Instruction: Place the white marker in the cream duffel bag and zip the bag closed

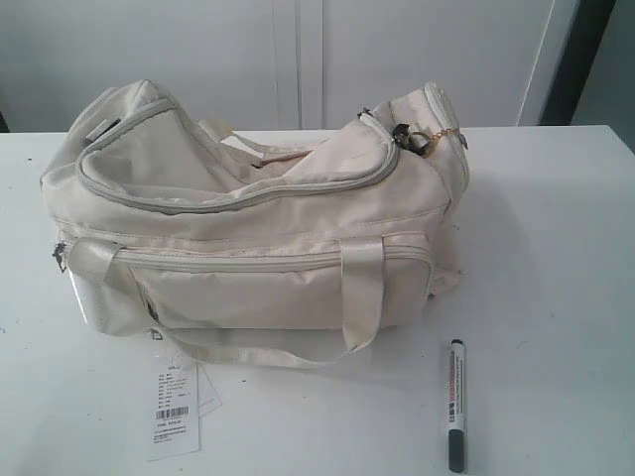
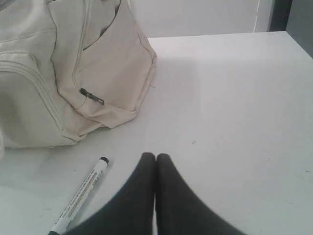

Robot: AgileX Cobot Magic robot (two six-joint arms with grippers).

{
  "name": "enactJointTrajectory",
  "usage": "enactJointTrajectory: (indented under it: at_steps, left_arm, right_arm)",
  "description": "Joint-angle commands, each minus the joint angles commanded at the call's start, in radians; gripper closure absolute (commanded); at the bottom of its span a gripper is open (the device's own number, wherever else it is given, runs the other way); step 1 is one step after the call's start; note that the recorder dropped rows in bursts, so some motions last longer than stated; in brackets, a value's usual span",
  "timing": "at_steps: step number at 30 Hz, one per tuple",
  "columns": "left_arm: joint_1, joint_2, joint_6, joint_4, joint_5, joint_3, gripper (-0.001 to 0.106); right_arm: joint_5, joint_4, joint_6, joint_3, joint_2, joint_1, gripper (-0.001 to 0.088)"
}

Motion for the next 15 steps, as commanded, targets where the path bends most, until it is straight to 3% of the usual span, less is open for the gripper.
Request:
enactJointTrajectory:
  at_steps: [10,15]
  left_arm:
    - [0.0,0.0,0.0,0.0,0.0,0.0,0.105]
    - [0.0,0.0,0.0,-0.023,-0.013,0.0,0.105]
  right_arm:
    - [0.0,0.0,-0.024,0.0,0.0,0.0,0.0868]
    - [-0.102,-0.027,-0.075,0.0,0.0,0.0,0.0868]
